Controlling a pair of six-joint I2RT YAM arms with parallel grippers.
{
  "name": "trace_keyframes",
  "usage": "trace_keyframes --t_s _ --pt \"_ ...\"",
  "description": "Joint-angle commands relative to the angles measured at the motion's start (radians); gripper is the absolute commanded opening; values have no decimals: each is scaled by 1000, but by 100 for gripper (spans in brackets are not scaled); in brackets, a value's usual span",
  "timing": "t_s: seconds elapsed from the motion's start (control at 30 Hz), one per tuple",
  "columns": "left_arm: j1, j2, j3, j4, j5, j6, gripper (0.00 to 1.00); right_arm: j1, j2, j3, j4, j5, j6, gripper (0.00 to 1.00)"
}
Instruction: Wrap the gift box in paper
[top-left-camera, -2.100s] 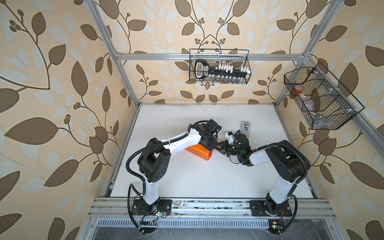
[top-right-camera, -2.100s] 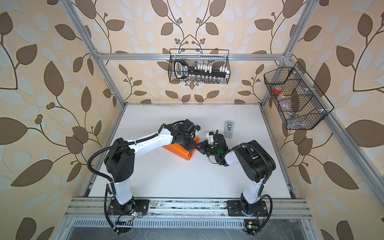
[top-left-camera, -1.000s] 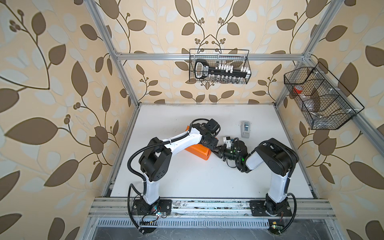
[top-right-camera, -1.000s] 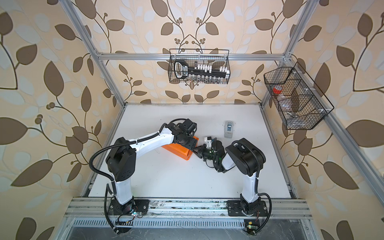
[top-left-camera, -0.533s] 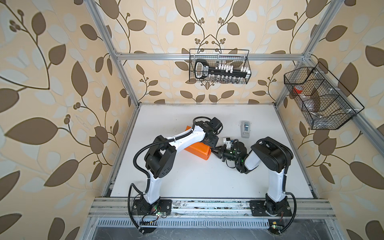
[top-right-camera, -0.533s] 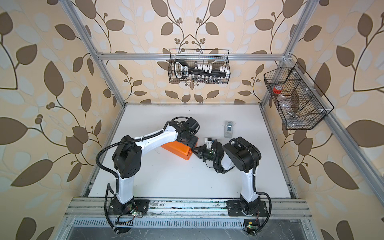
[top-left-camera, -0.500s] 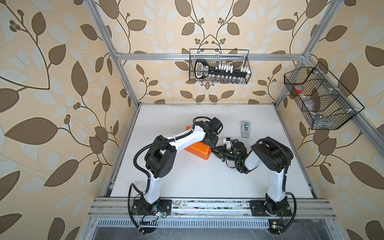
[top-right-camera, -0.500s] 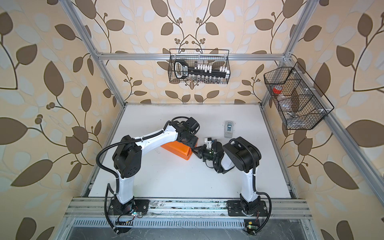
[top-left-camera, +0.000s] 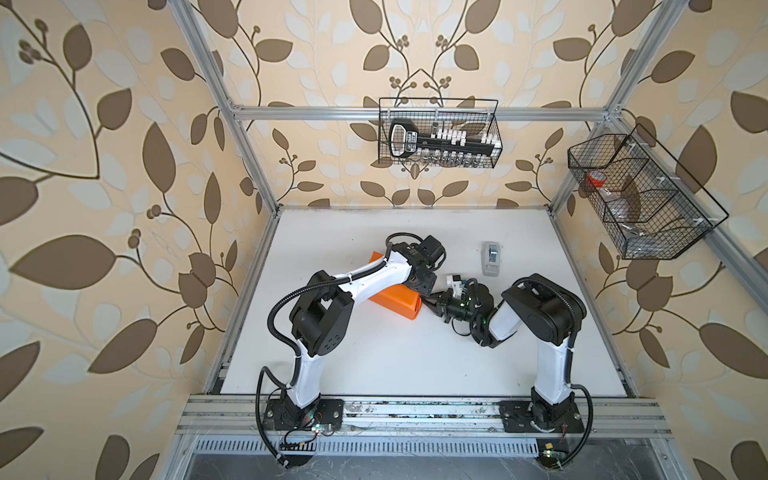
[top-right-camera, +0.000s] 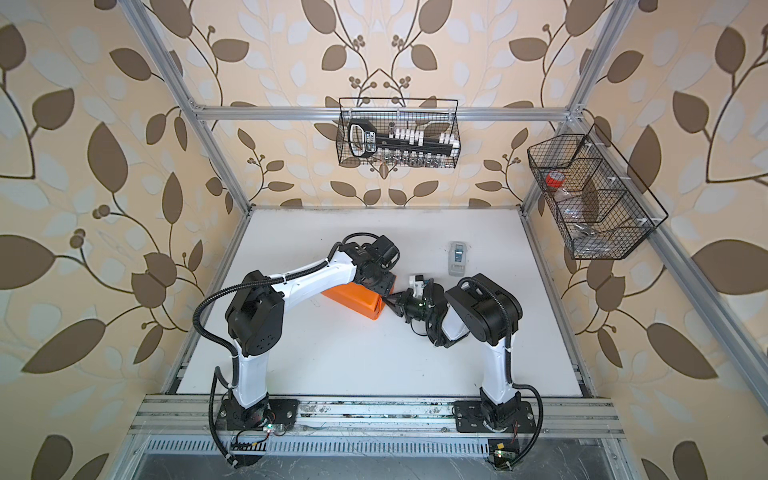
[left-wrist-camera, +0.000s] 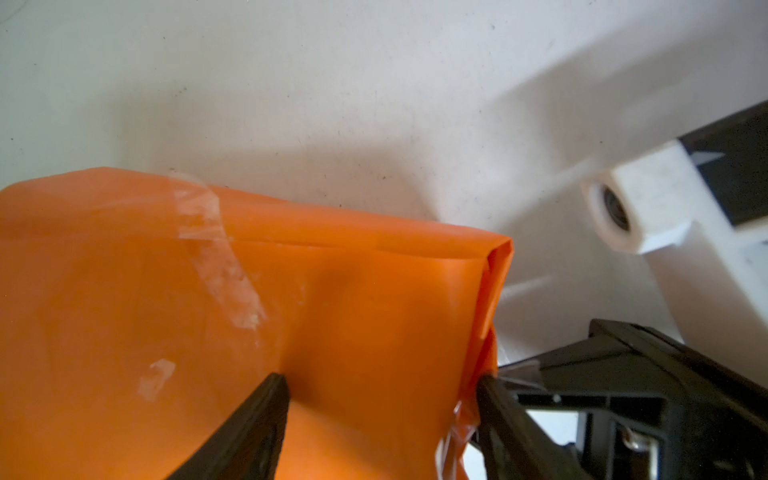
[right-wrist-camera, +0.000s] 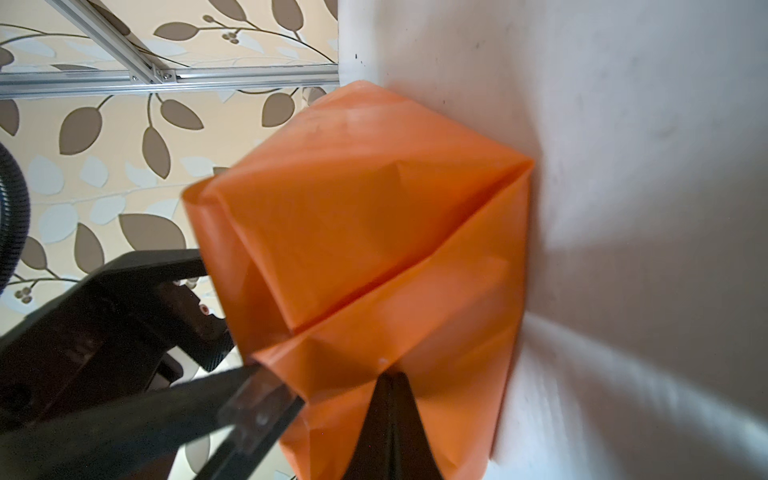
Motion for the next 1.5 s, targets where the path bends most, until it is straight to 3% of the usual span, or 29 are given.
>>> trace_keyframes --t_s 0.0,0.17,0.67,1.07,1.47 --pt "10 -31 -26 -41 18 -21 76 -4 19 13 44 21 42 0" --pt "21 -37 -17 -25 75 -32 78 -21 21 18 68 23 65 0" --pt "23 -7 29 -30 99 -50 80 -18 45 57 90 35 108 0" --pt "22 47 57 -74 26 -54 78 -10 51 65 91 39 111 0" --pt "-21 159 176 -164 -157 -28 77 -1 52 71 88 40 112 0"
